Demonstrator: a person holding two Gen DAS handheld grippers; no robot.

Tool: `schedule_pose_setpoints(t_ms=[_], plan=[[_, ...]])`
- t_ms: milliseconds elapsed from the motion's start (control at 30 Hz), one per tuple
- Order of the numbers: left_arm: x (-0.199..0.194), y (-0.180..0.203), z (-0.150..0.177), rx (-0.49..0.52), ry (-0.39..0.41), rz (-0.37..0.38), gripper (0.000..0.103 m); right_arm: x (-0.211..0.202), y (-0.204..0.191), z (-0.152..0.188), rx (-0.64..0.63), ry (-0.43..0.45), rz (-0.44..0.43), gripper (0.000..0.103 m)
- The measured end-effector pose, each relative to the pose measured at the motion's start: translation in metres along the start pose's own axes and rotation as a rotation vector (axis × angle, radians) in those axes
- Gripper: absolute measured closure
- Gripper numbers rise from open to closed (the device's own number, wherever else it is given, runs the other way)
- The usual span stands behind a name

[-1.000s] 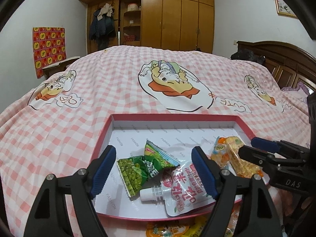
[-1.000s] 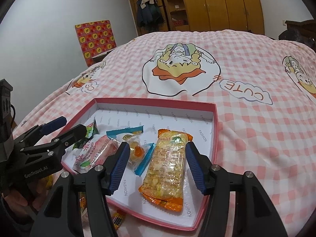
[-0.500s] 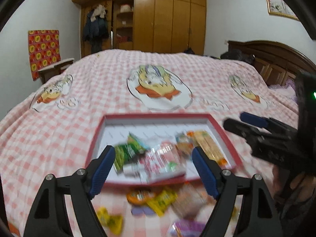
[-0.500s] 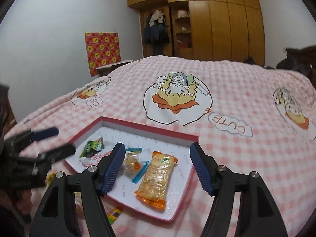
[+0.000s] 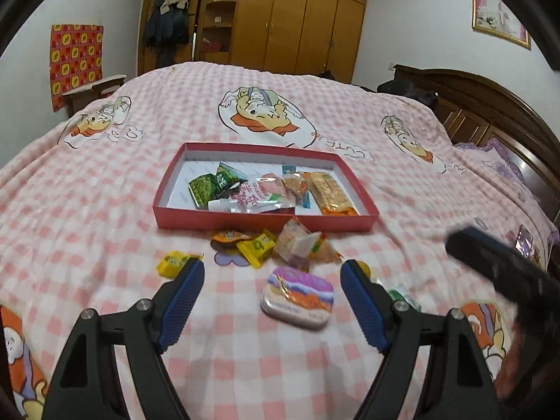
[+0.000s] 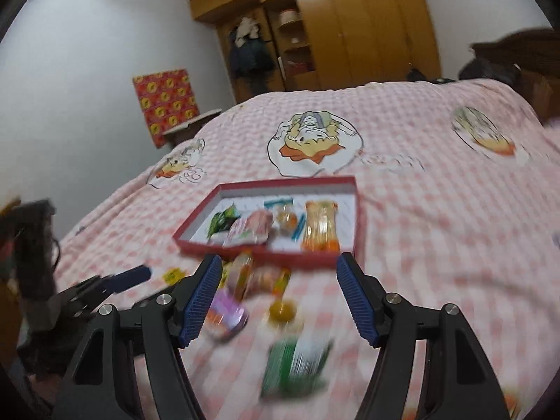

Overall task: Organize snacks
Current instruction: 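Withdraw both open tools from the box back to the snack pile, then grasp the purple cartoon tin with the left tool while the right tool grasps a green snack bag, then lift the tin and green bag and carry both toward the red box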

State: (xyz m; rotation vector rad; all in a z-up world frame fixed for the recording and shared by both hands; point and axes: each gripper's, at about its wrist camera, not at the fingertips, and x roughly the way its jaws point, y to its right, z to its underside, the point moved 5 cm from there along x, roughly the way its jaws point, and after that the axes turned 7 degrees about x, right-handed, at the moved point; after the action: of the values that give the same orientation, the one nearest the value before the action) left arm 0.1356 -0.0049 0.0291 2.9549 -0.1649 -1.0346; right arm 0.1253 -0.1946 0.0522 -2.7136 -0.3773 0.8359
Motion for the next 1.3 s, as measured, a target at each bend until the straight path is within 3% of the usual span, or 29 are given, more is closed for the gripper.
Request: schedule_pose_setpoints(t_ms=[133,300,567,633,800,1033,1300], plan=[[0.002,0.008,0.012,-0.012,-0.018,0.031,0.02,-0.014,0.011,0.03,0.016,-0.003,0.069,0.034],[0.025,0.019,0.02,-0.013,-0.07,0.05,0.021,0.003,0.034,0.049,0.071,-0.053,0.118,0.034],[0.057,0.022,0.04,0.032,-0.136,0.018,0.023,0.034,0.033,0.063,0.043,-0.11,0.099,0.035],[0.057,0.02,0.04,0.021,-0.128,0.007,0.038,0.045,0.027,0.073,0.006,-0.15,0.107,0.038],[0.054,0.011,0.044,-0.027,-0.101,0.036,0.04,0.051,0.024,0.078,-0.018,-0.178,0.129,0.049],[0.053,0.018,0.047,0.012,-0.11,0.0,0.04,0.044,0.038,0.078,0.079,-0.17,0.05,0.053],[0.048,0.014,0.049,-0.021,-0.094,0.037,0.04,0.044,0.043,0.078,0.126,-0.176,0.027,0.053]])
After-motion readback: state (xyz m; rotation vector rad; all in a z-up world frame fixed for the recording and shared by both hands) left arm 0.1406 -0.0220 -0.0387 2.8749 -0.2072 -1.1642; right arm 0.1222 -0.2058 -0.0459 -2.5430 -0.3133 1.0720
